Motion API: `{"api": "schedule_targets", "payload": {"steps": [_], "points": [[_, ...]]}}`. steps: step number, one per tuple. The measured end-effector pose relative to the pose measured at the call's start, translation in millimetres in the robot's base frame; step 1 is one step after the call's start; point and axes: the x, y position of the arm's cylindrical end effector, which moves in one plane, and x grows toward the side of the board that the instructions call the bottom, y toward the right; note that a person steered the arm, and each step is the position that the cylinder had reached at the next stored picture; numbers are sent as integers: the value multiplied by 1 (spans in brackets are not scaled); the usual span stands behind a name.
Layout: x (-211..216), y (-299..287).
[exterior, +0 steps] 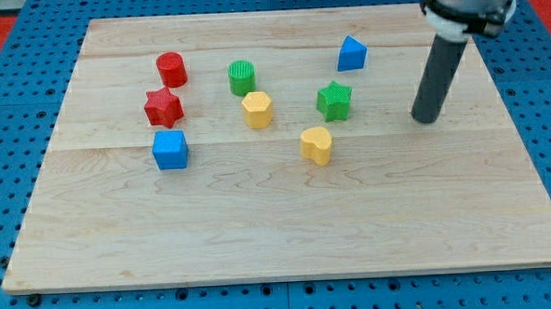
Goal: Push the yellow heart closer to the yellow hexagon
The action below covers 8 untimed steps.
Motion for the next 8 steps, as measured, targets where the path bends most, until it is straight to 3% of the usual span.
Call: {"api": "schedule_targets", "payload": {"steps": [1, 3, 4, 6, 8], "points": [[47, -31], [7, -116], [8, -128], [44, -98], [46, -114]]}}
